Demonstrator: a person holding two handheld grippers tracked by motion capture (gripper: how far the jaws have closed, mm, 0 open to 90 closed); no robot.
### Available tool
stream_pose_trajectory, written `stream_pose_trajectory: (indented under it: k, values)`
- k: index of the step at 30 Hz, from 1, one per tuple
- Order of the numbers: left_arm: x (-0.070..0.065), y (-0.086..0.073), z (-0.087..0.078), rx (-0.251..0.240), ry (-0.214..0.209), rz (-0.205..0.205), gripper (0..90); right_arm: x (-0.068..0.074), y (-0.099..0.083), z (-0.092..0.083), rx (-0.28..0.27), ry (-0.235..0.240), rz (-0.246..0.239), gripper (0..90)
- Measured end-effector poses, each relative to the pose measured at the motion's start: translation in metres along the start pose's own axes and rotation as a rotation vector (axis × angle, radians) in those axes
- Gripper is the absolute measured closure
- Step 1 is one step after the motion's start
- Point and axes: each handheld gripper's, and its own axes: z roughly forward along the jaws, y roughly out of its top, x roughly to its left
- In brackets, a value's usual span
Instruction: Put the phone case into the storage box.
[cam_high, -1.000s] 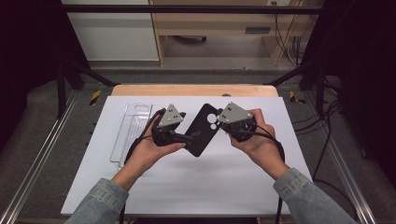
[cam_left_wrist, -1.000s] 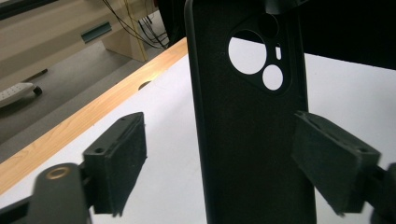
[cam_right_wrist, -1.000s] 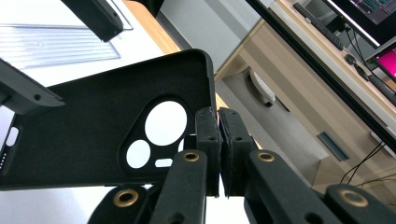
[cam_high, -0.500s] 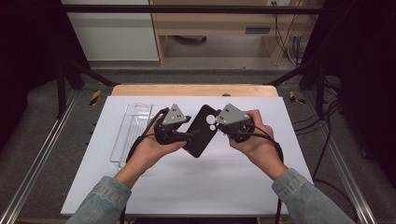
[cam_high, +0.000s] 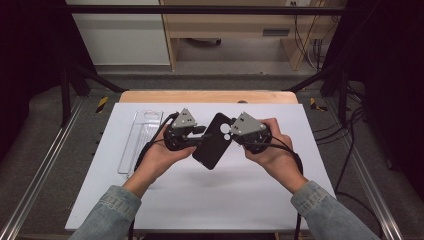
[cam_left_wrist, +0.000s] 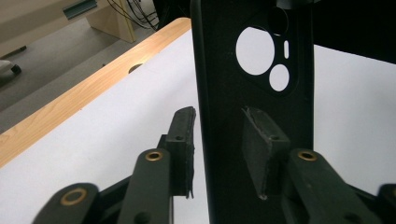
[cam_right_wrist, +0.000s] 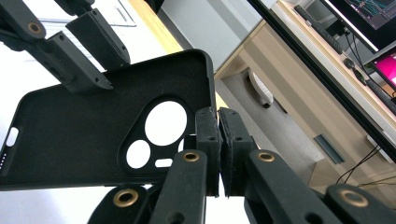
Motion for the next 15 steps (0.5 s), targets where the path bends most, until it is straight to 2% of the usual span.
stream_pose_trajectory:
  k: [6,15]
  values:
    - [0.0034,0.0009,0.0007,-0.004,-0.023,-0.011,71.7,0.0008,0.0001,0.0001,-0.002,0.000,-0.004,87.9]
    - [0.0058,0.0002,0.0030,0.011,-0.034,-0.016,73.2,0.0027,0.0016,-0.0005,-0.006,-0.001,-0.013,87.9]
